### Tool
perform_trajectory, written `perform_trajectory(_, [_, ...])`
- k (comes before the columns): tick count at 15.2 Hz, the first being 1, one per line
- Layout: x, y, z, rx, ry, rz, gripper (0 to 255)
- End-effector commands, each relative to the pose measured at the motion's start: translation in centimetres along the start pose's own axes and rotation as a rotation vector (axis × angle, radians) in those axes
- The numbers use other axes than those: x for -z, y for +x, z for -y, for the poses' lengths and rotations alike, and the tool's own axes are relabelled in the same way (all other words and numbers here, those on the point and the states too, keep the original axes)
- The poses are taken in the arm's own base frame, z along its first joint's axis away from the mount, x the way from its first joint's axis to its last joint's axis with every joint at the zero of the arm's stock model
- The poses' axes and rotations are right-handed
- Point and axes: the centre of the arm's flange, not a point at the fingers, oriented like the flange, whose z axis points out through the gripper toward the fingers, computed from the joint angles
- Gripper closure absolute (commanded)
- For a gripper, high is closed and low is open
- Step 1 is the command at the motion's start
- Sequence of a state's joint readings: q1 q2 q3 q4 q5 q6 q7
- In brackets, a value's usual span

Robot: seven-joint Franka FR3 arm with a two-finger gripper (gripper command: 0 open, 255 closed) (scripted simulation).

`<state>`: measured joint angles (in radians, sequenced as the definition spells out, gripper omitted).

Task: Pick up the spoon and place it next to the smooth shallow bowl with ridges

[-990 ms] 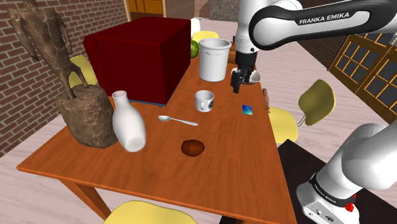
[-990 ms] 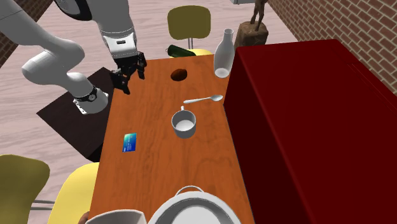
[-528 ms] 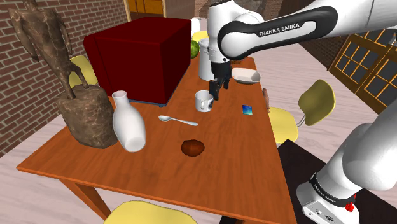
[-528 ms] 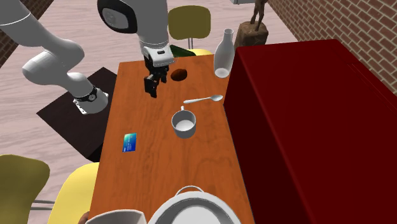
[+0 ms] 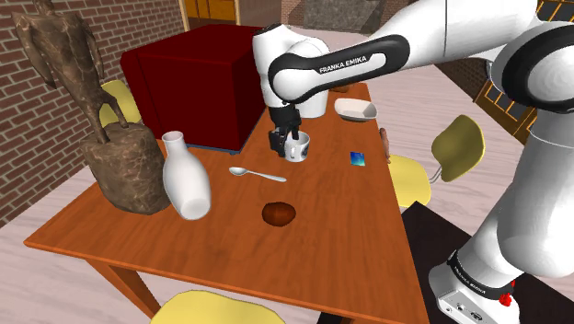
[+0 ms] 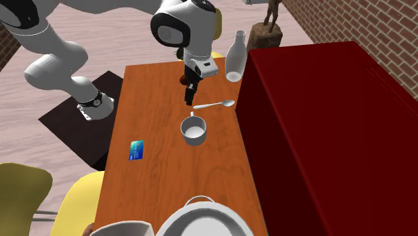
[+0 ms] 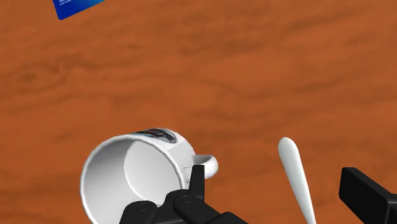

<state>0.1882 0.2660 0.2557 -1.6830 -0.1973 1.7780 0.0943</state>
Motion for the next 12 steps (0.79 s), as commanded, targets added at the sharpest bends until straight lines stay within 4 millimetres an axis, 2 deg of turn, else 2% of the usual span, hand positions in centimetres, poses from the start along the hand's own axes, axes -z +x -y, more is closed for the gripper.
perform_trajectory(1, [-0.9,2.4,1.5,0.025,-0.002,0.013,0])
perform_trajectory(8, [-4.1,10.0,6.8,0.111,-0.01,0.058,0])
perform_trajectory(12, [-6.2,9.8,6.8,0.111,-0.01,0.058,0])
